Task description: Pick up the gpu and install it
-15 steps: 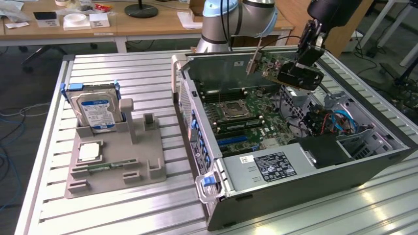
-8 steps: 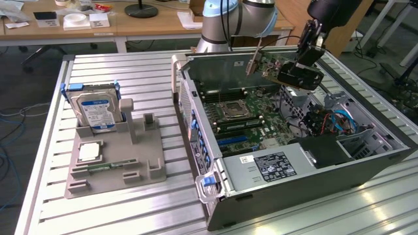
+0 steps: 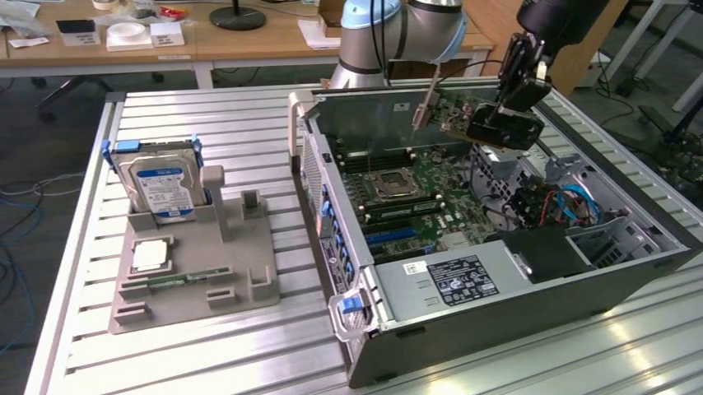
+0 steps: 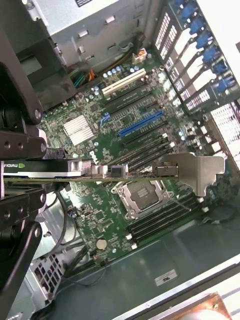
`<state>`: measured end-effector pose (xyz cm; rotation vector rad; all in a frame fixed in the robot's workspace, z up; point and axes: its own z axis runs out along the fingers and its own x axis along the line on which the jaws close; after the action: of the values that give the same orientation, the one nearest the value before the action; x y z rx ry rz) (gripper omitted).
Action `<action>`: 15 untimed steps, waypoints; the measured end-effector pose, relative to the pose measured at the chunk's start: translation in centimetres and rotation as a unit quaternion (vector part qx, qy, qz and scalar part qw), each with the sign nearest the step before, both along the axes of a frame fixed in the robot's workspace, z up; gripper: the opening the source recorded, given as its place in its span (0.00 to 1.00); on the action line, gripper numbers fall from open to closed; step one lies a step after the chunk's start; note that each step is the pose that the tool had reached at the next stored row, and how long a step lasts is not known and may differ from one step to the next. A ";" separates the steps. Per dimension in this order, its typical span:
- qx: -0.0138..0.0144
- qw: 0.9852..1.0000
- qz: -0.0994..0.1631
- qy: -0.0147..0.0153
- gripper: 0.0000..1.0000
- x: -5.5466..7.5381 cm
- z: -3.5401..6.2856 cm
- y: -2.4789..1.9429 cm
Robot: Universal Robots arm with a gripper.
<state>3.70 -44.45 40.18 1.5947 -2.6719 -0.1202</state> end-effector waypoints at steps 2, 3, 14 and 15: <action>0.000 1.000 0.011 0.000 0.27 0.0 0.00 0.00; 0.000 1.000 0.016 0.000 0.27 0.0 0.00 0.00; 0.000 0.997 0.082 0.000 0.27 0.0 -0.01 0.00; 0.000 0.996 0.089 0.000 0.27 0.0 -0.01 0.00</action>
<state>3.70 -44.45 40.17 1.8220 -2.5143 -0.1157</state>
